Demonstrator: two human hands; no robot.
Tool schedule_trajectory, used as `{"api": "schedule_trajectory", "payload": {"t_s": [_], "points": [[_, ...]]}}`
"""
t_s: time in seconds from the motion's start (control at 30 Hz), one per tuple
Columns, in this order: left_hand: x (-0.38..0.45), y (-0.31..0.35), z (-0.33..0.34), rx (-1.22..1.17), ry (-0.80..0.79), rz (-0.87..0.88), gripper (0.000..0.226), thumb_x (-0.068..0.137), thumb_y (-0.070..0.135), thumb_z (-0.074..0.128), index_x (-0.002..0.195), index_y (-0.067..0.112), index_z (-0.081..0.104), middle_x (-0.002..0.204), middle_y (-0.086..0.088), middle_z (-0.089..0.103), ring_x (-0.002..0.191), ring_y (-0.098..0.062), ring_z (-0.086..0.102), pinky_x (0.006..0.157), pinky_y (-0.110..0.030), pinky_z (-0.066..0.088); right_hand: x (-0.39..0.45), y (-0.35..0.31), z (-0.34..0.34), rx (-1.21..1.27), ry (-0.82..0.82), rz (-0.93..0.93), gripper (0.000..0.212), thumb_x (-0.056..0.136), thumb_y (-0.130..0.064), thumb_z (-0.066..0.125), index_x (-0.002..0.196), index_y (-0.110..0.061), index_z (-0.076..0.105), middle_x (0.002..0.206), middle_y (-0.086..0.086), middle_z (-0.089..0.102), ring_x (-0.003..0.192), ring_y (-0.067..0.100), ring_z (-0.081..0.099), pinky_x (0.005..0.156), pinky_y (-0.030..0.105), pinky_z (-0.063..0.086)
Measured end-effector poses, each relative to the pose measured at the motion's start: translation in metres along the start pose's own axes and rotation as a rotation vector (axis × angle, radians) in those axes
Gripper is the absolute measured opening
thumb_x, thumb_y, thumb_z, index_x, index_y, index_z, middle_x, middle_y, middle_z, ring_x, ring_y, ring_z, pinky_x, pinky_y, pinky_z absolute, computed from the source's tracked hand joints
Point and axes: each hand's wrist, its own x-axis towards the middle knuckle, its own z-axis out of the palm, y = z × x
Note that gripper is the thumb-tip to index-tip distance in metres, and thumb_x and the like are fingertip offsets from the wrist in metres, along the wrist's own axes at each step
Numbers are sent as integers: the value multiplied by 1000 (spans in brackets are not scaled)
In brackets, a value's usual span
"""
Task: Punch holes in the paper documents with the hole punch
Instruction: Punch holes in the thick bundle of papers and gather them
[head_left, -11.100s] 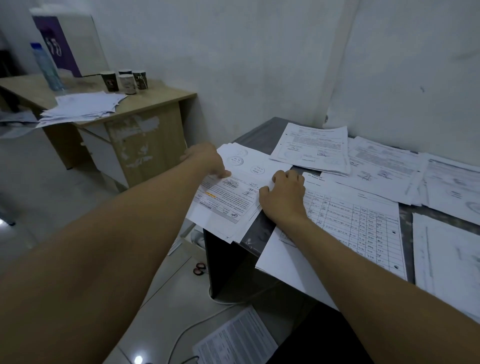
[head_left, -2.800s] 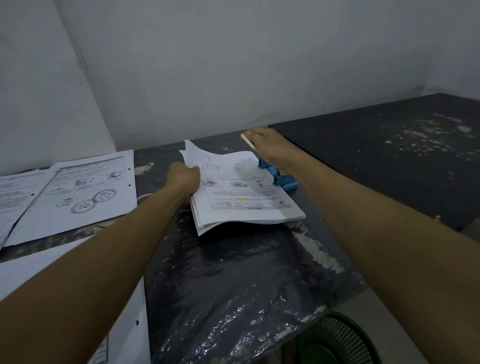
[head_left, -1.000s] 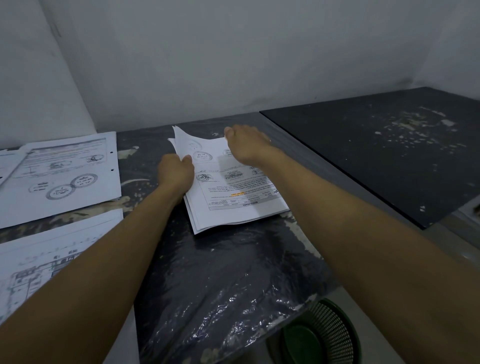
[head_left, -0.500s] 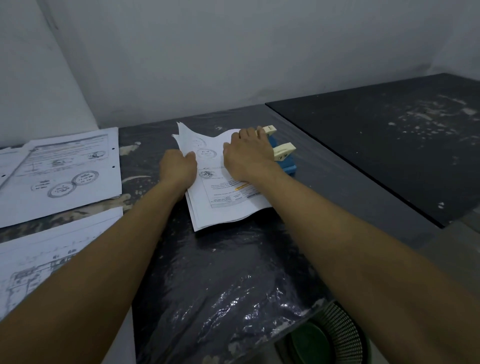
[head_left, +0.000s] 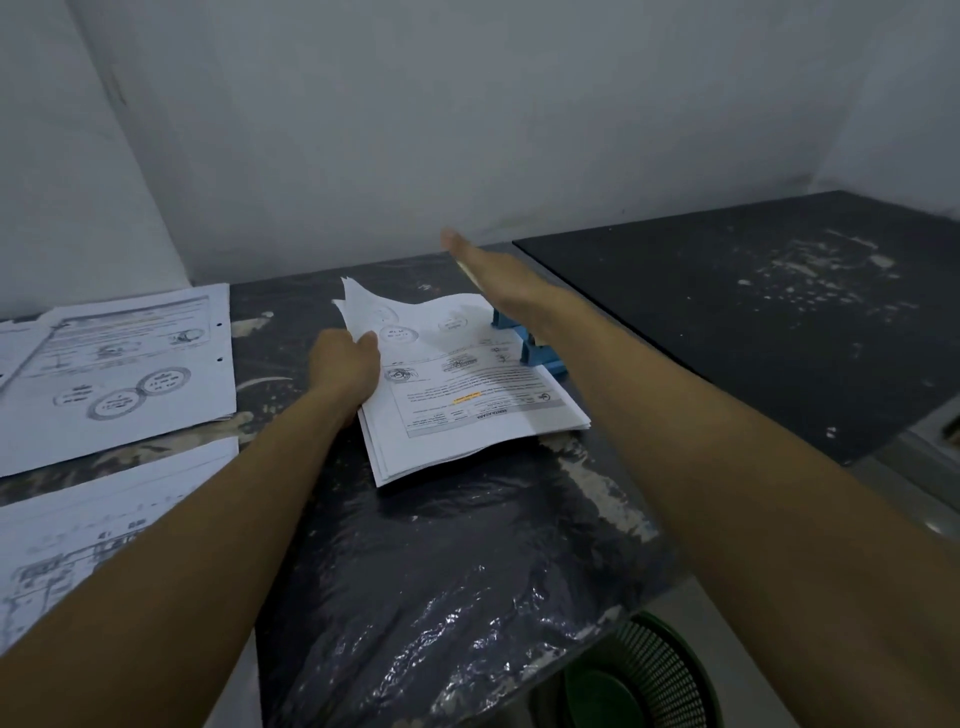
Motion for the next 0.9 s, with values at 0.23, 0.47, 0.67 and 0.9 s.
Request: {"api": "schedule_trajectory", "payload": {"t_s": [0.23, 0.47, 0.67, 0.9], "points": [[-3, 1, -1, -48, -18, -19, 35, 101, 24, 52, 105, -9, 62, 107, -21, 65, 100, -37, 63, 73, -33, 44, 8, -2, 0, -11, 135, -39, 37, 89, -26, 66, 109, 4, 67, 110, 12, 68, 99, 23, 64, 86, 36, 51], [-5, 4, -5, -74, -17, -67, 36, 102, 24, 51, 113, -9, 61, 115, -21, 65, 102, -37, 63, 79, -36, 48, 0, -3, 4, -25, 167, -122, 45, 94, -23, 60, 59, -19, 32, 57, -5, 30, 50, 10, 26, 51, 27, 22], [-8, 11, -11, -22, -20, -23, 37, 102, 25, 51, 109, -9, 61, 113, -23, 65, 102, -38, 63, 76, -35, 45, 3, 1, 8, 10, 190, -154, 49, 95, -26, 60, 62, -22, 25, 57, -6, 24, 51, 11, 20, 53, 28, 17], [-7, 17, -36, 0, -20, -21, 40, 102, 30, 50, 119, -6, 58, 121, -20, 63, 105, -38, 63, 86, -42, 52, 7, 1, 9, 1, 179, -151, 49, 97, -34, 60, 63, -21, 27, 59, -4, 26, 53, 12, 24, 55, 29, 21]]}}
